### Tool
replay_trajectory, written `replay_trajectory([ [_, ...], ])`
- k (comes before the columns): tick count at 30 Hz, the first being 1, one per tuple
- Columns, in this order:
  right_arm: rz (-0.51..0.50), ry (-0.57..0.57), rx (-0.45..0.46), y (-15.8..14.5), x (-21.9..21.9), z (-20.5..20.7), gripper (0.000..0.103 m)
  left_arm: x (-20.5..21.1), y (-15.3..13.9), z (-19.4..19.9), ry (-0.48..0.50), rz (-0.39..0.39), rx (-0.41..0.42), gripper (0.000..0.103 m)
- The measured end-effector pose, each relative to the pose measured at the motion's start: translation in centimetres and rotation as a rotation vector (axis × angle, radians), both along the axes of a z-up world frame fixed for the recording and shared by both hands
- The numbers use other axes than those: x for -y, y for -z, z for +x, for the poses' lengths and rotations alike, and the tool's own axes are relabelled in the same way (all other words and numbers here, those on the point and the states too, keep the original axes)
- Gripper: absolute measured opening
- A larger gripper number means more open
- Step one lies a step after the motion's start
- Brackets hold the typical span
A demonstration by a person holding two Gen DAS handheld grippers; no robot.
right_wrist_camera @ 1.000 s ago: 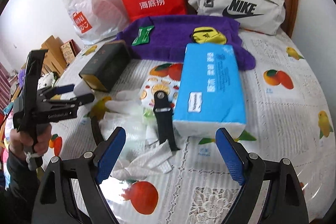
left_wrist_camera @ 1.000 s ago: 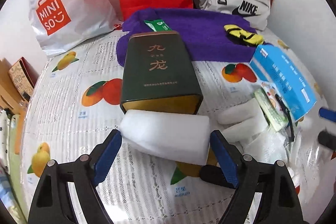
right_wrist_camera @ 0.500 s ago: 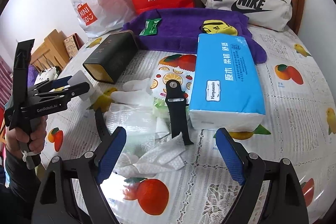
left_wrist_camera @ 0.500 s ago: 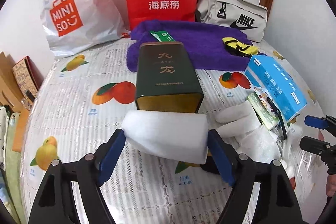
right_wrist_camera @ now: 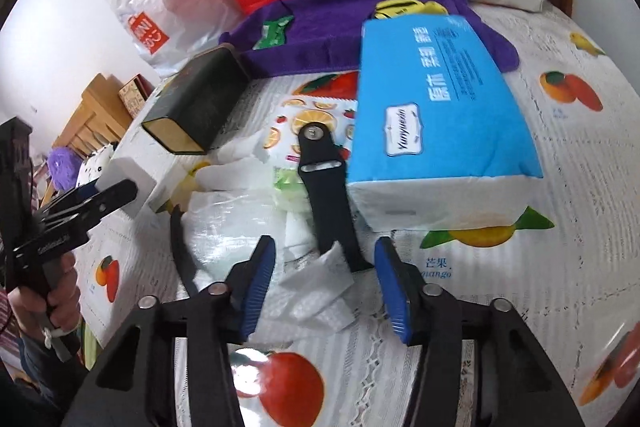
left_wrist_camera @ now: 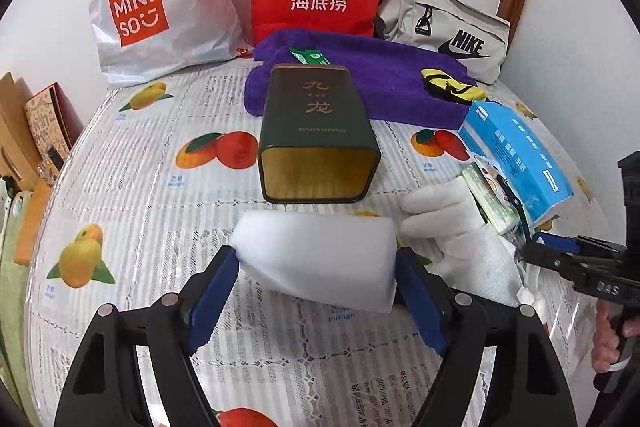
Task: Organize soft objects
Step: 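Grasp the black watch strap with the right tool while the left tool holds the foam block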
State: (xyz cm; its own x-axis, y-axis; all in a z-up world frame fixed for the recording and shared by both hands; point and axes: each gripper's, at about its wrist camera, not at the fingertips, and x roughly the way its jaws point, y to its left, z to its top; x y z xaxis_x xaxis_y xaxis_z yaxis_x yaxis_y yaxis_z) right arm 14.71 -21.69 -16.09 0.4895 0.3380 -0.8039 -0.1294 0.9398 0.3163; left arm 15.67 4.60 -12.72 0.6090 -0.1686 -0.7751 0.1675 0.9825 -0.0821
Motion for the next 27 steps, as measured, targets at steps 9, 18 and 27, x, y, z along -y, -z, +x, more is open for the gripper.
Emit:
replay_trajectory([
  [9,0.043,-0.022,0.034,0.0,-0.4,0.5,0.022,0.4,0.2,0.2,0.008,0.012,-0.006,0.079],
  [18,0.025,-0.052,0.009,-0.1,-1.8,1.5,0.024,0.4,0.2,0.2,0.008,0.005,-0.009,0.079],
  [27,-0.044,-0.079,0.059,-1.4,-3.5,1.8,0.020,0.5,0.2,0.3,0.010,0.014,-0.013,0.079],
])
